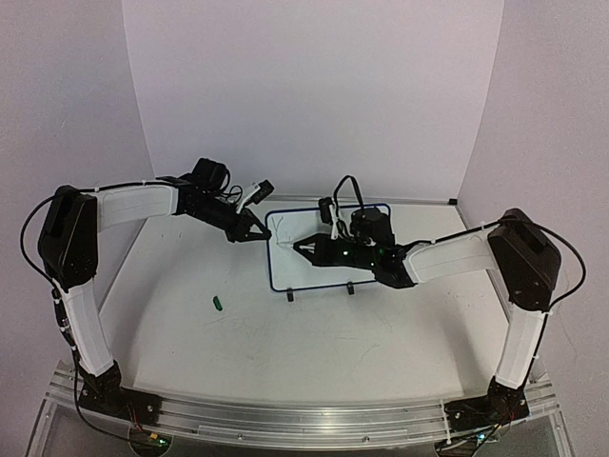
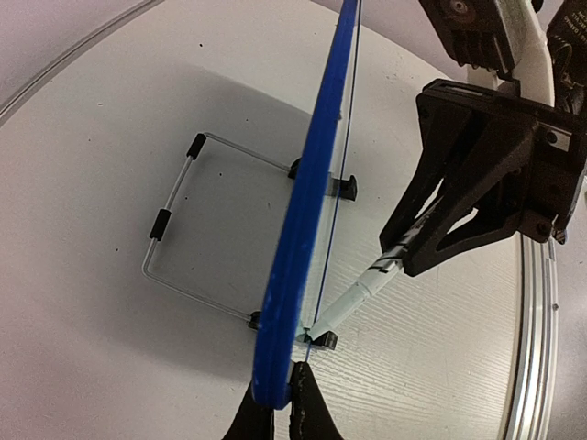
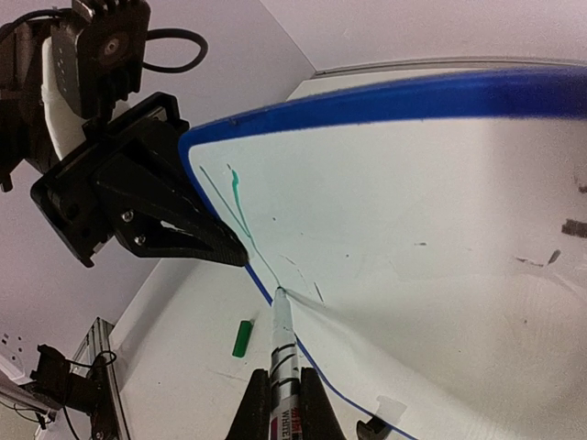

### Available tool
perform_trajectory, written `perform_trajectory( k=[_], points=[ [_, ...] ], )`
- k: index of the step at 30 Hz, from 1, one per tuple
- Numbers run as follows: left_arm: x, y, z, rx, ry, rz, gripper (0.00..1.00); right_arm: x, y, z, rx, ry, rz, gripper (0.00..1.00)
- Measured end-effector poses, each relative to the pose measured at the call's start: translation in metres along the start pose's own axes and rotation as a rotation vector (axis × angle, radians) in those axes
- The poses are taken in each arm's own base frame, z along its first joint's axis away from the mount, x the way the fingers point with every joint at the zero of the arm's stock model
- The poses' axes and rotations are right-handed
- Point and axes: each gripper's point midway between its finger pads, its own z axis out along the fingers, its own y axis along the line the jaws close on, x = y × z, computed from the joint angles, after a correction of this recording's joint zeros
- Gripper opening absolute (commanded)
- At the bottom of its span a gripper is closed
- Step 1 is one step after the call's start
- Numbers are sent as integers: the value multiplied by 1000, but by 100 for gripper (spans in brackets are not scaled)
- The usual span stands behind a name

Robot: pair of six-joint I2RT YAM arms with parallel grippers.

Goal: Write a sentence on the whiteboard
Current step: Write on the whiteboard with the whiteboard marker without the cap.

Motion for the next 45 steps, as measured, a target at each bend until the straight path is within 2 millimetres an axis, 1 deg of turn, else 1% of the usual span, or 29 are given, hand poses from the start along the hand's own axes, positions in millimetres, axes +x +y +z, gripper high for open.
perform_trajectory(
  k=[9, 13, 16, 19, 22, 31, 38, 45],
  points=[
    [0, 0, 0, 0, 0, 0, 0, 9, -4, -2, 3, 21, 3, 0],
    [0, 0, 0, 0, 0, 0, 0, 13, -4, -8, 7, 32, 0, 0],
    [0, 0, 0, 0, 0, 0, 0, 6, 2, -15, 1, 20, -8, 0],
    [0, 0, 0, 0, 0, 0, 0, -10, 13, -23, -12, -20, -23, 0],
    [0, 0, 0, 0, 0, 0, 0, -20, 17, -27, -13, -52, -34, 0],
    [0, 0, 0, 0, 0, 0, 0, -21, 9, -25, 30, -56, -28, 0],
    [0, 0, 0, 0, 0, 0, 0, -24, 3, -18, 54, -66, -27, 0],
    [0, 0, 0, -3, 1, 0, 0, -25, 5, -13, 44, -64, -31, 0]
  ],
)
